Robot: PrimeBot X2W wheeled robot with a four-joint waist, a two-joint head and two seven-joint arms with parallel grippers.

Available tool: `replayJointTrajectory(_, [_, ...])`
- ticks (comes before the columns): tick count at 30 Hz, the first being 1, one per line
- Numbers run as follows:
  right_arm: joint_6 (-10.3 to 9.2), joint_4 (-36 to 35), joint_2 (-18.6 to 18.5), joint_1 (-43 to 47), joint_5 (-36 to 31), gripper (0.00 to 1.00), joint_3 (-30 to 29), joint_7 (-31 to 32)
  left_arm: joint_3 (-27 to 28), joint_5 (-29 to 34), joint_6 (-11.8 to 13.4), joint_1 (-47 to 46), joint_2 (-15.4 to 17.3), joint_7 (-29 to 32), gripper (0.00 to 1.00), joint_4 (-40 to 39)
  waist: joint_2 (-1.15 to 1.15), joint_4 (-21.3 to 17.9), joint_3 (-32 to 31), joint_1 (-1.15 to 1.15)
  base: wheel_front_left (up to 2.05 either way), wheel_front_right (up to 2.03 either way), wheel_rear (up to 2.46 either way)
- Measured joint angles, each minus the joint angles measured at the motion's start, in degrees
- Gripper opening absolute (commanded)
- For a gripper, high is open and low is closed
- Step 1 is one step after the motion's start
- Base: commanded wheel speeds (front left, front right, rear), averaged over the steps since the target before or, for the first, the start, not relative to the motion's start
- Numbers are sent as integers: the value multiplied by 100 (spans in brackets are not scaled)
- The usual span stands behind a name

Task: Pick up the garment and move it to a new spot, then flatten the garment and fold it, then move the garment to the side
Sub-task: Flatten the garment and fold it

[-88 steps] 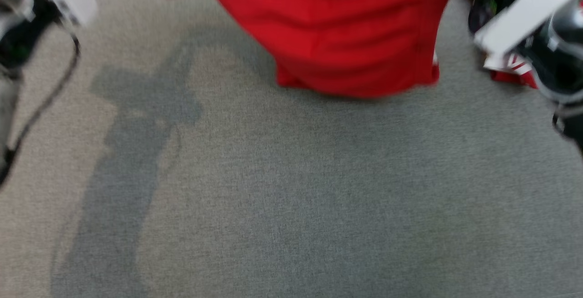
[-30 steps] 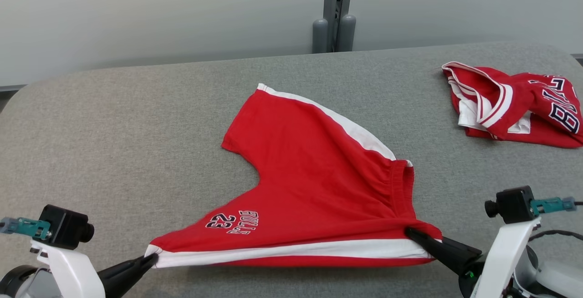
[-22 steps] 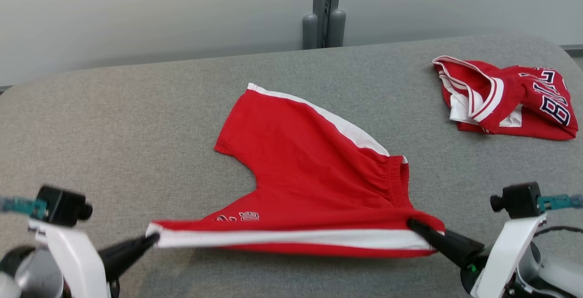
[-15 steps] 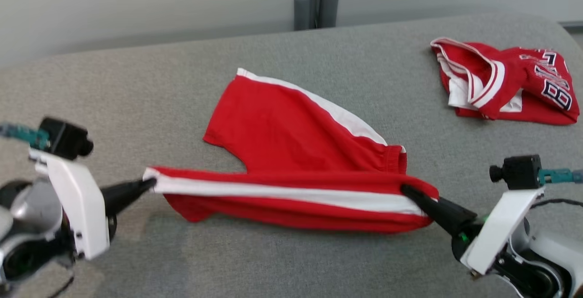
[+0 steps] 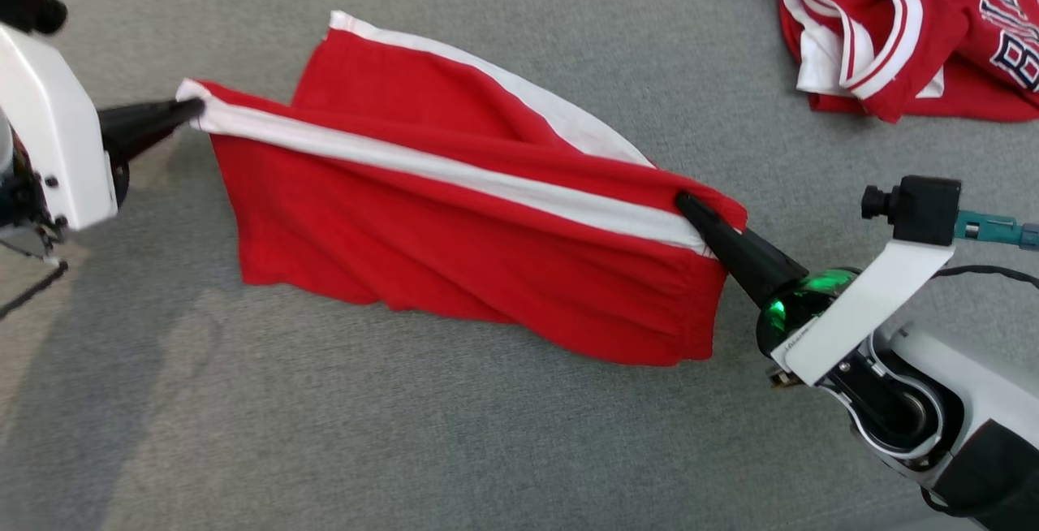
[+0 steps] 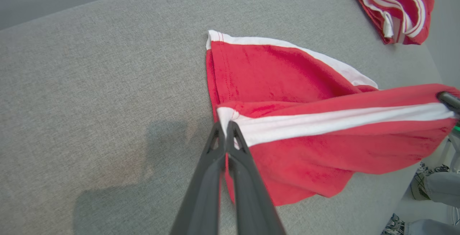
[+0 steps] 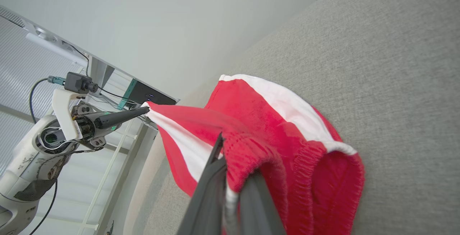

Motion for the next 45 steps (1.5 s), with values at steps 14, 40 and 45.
replayJointTrajectory(14, [0, 131, 654, -264, -279, 0, -450, -120, 100, 167, -179, -1316, -452, 528, 0, 1126, 0, -605, 953, 0, 0, 0, 0])
replayJointTrajectory(40, [0, 681, 1040, -416, -408, 100, -269, -126, -99, 226, -438, -1491, -1003, 398, 100, 2320, 0, -791, 848, 0, 0, 0, 0])
replayJointTrajectory(45, [0, 781, 897, -220, -212, 100, -121, 98, -211, 201, -455, -1240, -789, 467, 100, 2310, 0, -830, 597, 0, 0, 0, 0])
